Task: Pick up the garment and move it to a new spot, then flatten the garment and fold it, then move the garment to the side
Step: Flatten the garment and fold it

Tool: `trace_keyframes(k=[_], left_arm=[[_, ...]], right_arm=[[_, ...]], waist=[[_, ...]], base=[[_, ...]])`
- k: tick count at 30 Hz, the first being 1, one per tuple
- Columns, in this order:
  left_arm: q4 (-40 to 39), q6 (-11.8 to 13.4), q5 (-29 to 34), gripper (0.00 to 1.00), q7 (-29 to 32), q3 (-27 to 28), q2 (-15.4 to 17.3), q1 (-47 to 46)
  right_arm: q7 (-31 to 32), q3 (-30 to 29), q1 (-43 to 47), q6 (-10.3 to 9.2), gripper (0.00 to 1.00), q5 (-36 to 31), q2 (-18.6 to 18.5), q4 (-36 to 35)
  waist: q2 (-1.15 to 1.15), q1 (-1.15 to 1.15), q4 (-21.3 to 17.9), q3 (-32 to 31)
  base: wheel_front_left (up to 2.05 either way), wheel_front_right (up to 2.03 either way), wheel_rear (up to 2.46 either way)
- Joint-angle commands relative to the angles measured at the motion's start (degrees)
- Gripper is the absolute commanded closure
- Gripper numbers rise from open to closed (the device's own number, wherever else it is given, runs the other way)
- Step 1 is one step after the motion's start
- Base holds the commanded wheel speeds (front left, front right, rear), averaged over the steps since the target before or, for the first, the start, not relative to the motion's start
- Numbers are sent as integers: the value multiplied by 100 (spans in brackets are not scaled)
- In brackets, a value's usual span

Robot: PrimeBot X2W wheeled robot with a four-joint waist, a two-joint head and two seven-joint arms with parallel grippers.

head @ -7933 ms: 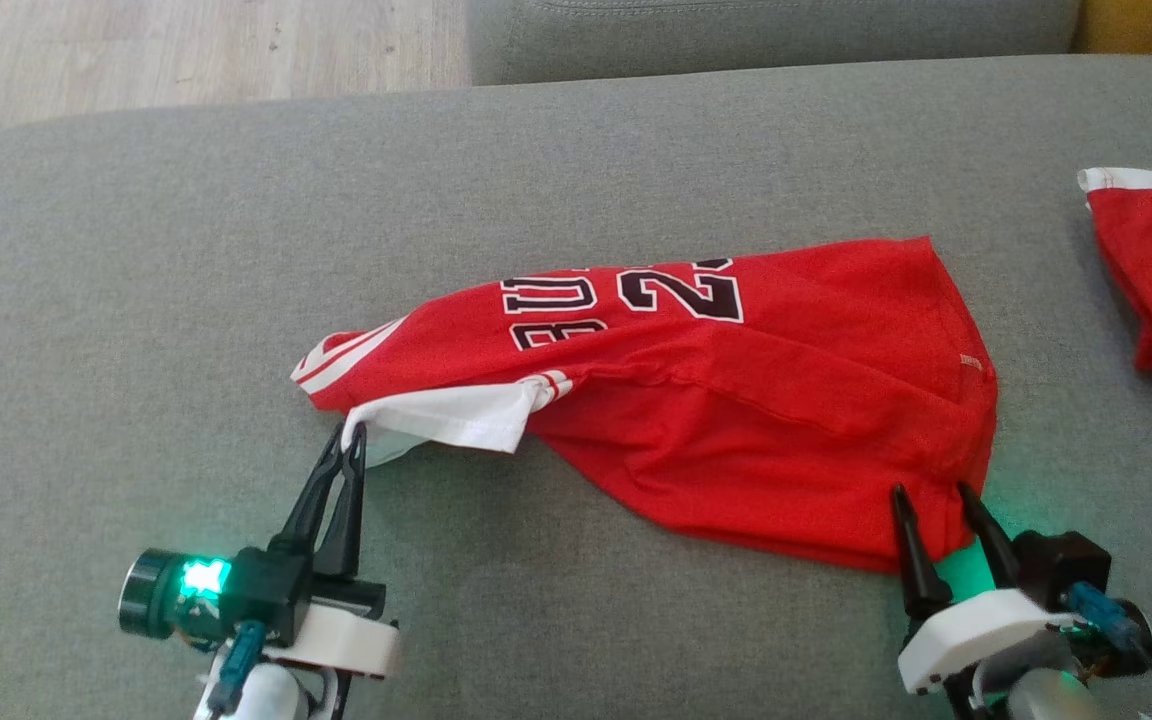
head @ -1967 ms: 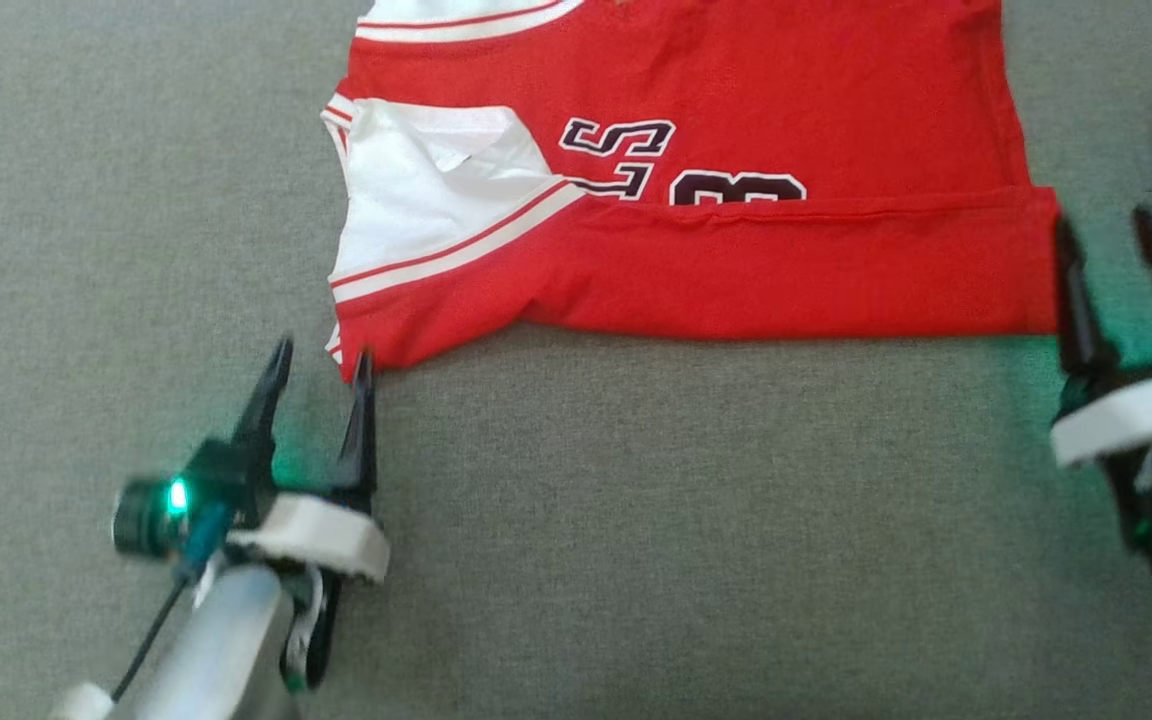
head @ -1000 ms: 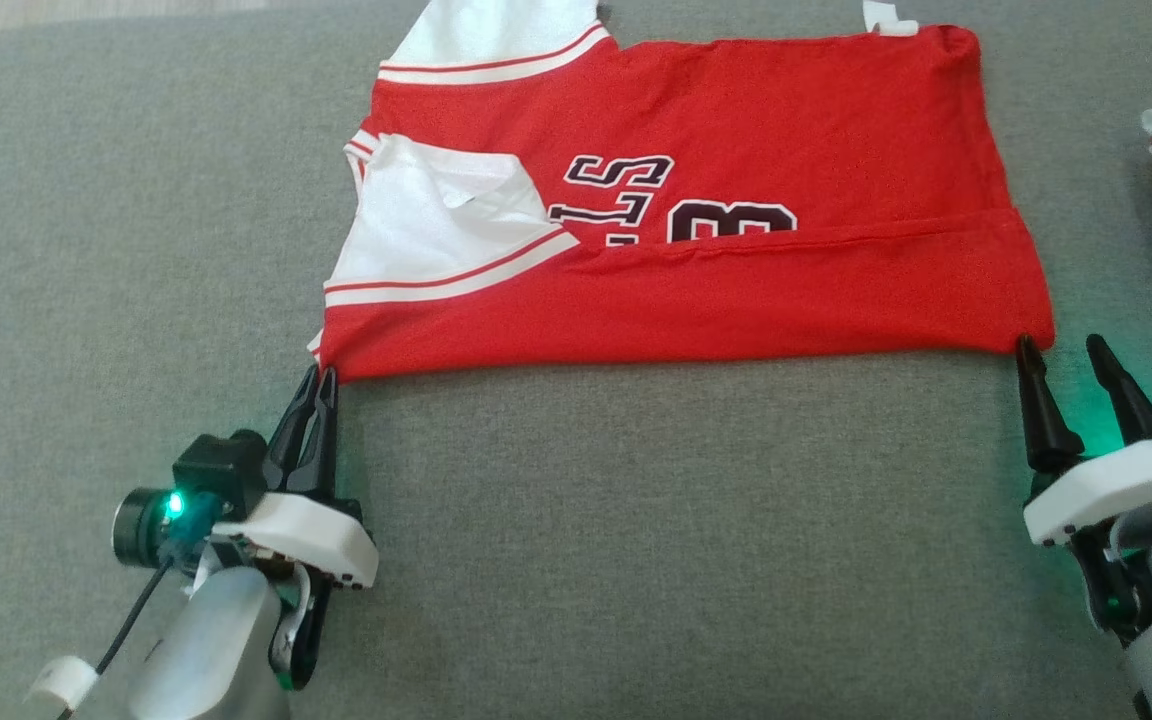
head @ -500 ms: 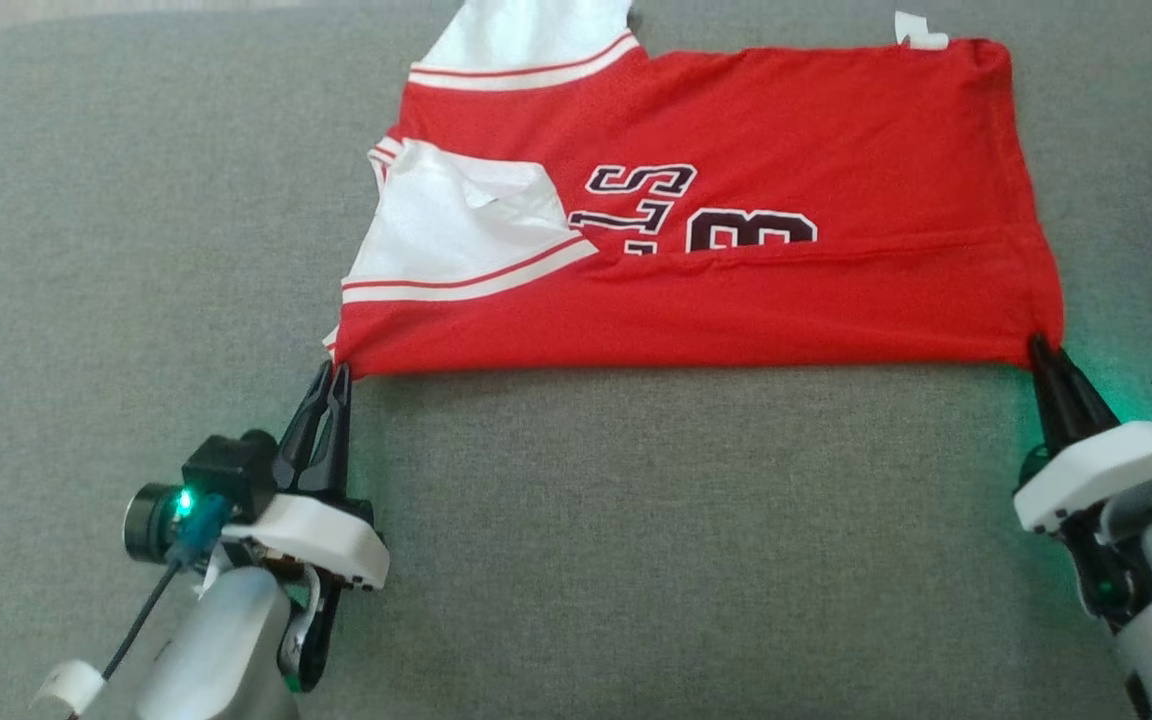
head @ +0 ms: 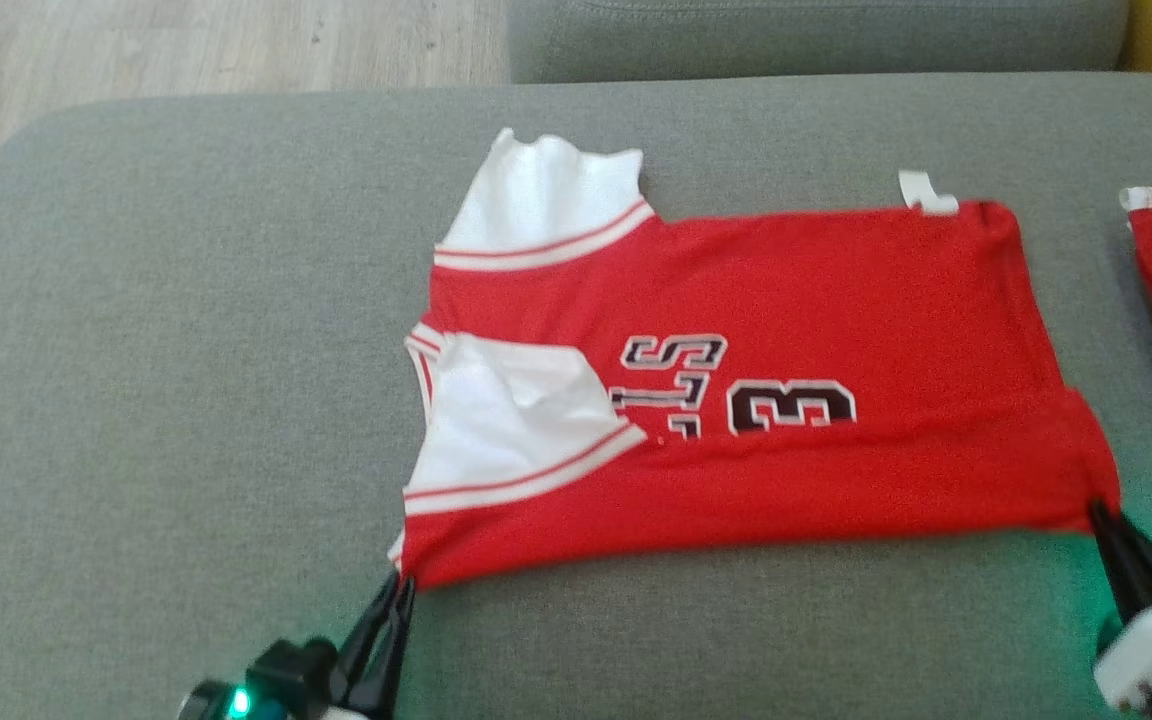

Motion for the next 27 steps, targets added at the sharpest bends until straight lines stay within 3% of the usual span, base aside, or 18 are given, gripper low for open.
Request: trace_keyframes(k=[1, 8, 9, 10, 11, 12, 13, 14, 18, 21, 27], left_arm=[[-278, 83, 43, 100, 12, 164, 177, 18], [-1003, 316, -50, 100, 367, 135, 363, 626], [-1069, 339, -67, 100, 415, 138, 376, 657], [-1116, 355, -79, 100, 463, 139, 388, 670], [-1148, 362, -80, 100, 514, 131, 405, 665], [-1176, 363, -82, 78, 561, 123, 418, 649], [-1200, 366, -87, 53, 605, 122, 430, 628], [-1230, 379, -63, 0, 636, 121, 457, 595], [-1457, 387, -25, 0, 731, 198, 599, 387], [-1821, 194, 33, 0, 1012, 331, 886, -306], [-1881, -487, 47, 0, 1928, 426, 1240, -2304]], right_arm=[[18, -34, 205, 37, 100, 33, -269, -223], [238, -484, 1048, 37, 100, -11, -217, -866], [250, -559, 1100, 37, 96, -39, -164, -918], [273, -613, 1142, 37, 69, -79, -114, -960], [306, -651, 1173, 37, 11, -125, -66, -995], [336, -688, 1188, 37, 0, -172, -18, -1029], [360, -732, 1192, 37, 0, -216, 30, -1066], [378, -775, 1191, 37, 0, -256, 73, -1114], [446, -941, 1182, 37, 0, -394, 165, -1379], [529, -1062, 1128, 37, 0, -528, 234, -1668], [701, -977, 823, 37, 0, -735, 331, -2082]], waist=[[0, 1, 11, -43], [0, 1, 5, -137], [0, 1, 3, -145], [0, 1, 3, -154], [0, 1, 3, -163], [0, 1, 0, -173], [0, 1, -6, -180], [0, 1, -15, -186], [0, 1, -76, -150], [0, 1, -134, 15], [0, 1, -388, 533]], base=[[0, 0, 0], [0, 0, 0], [0, 0, 0], [0, 0, 0], [0, 0, 0], [0, 0, 0], [0, 0, 0], [0, 0, 0], [0, 0, 0], [0, 0, 0], [0, 0, 0]])
